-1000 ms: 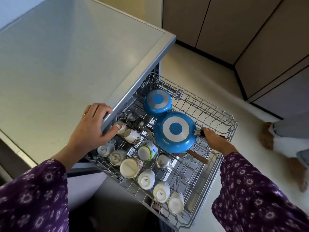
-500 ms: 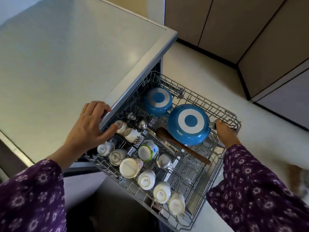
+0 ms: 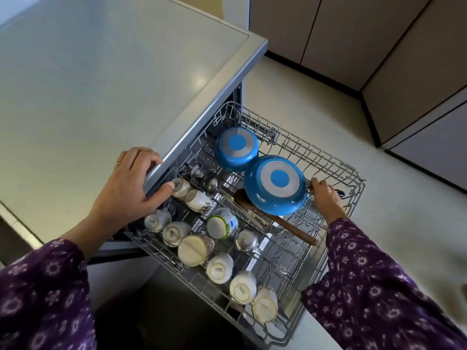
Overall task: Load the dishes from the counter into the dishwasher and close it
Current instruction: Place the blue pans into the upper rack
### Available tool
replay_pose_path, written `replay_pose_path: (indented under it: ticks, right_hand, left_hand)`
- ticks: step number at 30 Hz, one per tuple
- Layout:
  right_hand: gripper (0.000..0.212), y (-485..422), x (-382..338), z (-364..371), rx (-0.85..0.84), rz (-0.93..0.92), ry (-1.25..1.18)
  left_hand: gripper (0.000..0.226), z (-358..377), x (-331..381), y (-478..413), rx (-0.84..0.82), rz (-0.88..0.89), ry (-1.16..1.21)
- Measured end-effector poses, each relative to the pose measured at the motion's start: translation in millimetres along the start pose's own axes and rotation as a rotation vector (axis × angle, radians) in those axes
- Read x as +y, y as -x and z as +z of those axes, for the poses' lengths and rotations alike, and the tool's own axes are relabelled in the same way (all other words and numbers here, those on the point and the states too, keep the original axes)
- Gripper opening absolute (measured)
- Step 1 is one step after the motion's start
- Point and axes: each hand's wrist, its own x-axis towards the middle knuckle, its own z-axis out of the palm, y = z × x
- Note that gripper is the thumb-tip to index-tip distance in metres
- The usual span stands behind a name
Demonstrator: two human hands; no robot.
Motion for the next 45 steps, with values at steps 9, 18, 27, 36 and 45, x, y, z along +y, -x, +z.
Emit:
replay_pose_path:
  ticks: [9,18,27,36,45]
  right_hand:
    - [0.04,-1,-5,-1,-0.01,-0.001,-0.033]
    - [0.041,-6,-13,4,-0.01,0.073,-0.031]
    - [0.037,-4,-21,5,0.008,0.072,-0.062]
    - [0.042,7,-16,3,0.01,0.114,-0.106]
    - [0.035,9,-22,0,0.039,0.057,-0.123]
  left_hand:
    - [0.05,-1,0,-1,0.007,-0.006,0.023]
    - [0.052,-1,0,-1,-0.001,-0.008,0.019]
    - [0.052,-1,0,-1,0.004,-0.006,0.012]
    - [0.05,-1,0,-1,0.012,-0.007,0.03]
    - [0.048,0,-2,0,0.002,0.0,0.029]
